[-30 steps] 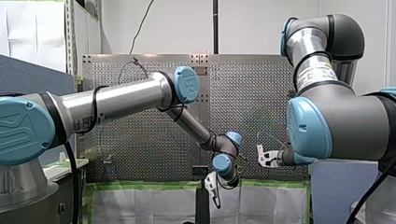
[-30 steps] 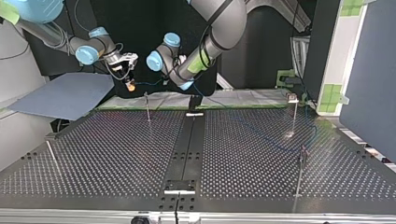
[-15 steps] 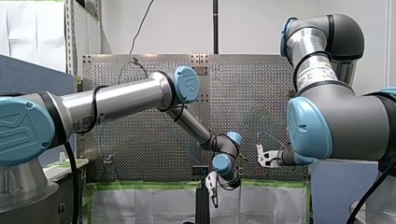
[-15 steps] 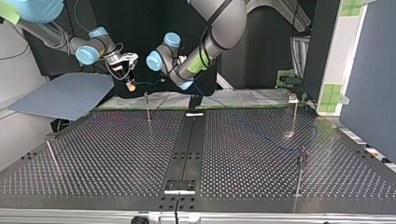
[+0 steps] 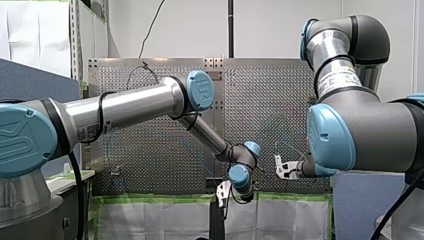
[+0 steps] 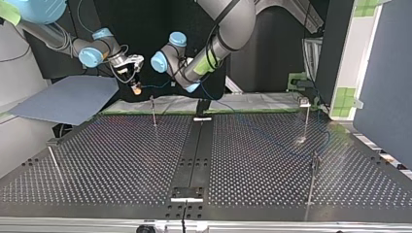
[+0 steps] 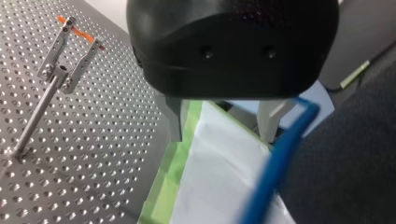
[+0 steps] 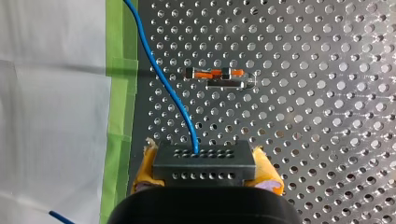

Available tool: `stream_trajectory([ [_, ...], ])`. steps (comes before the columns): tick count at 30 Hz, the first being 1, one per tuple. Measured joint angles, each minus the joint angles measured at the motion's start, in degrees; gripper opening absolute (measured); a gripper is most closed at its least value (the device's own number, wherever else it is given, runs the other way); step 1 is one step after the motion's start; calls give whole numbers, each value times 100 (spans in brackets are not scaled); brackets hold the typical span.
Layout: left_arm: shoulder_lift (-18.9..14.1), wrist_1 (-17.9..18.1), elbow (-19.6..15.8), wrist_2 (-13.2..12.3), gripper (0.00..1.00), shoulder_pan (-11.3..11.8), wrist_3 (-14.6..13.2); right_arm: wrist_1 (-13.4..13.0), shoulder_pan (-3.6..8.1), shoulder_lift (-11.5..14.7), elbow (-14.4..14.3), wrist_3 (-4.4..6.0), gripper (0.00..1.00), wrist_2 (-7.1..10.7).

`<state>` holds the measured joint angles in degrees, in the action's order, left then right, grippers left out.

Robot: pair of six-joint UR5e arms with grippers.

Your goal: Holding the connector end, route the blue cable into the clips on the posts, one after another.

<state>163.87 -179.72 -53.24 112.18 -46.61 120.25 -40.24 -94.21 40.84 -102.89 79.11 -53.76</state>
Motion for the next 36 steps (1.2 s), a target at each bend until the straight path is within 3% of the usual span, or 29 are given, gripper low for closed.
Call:
stream_trajectory([
  [3, 4, -3, 0, 172, 78, -12, -16, -1, -6, 0, 1, -6, 0, 6],
  [7, 4, 44, 10, 388, 78, -32, 158, -2, -17, 0, 1, -17, 0, 12],
  [15, 17, 127, 112, 343, 78, -101, 571, 3, -43, 0, 0, -32, 0, 48],
  [28, 220, 312, 253, 690, 78, -26, 1331, 75, -28, 31, 0, -47, 0, 681],
  [33, 228, 537, 255, 782, 78, -14, 1618, 115, -50, 82, 0, -58, 0, 766],
  [36, 228, 650, 255, 786, 71, -11, 1799, 120, -57, 90, 0, -59, 0, 770],
])
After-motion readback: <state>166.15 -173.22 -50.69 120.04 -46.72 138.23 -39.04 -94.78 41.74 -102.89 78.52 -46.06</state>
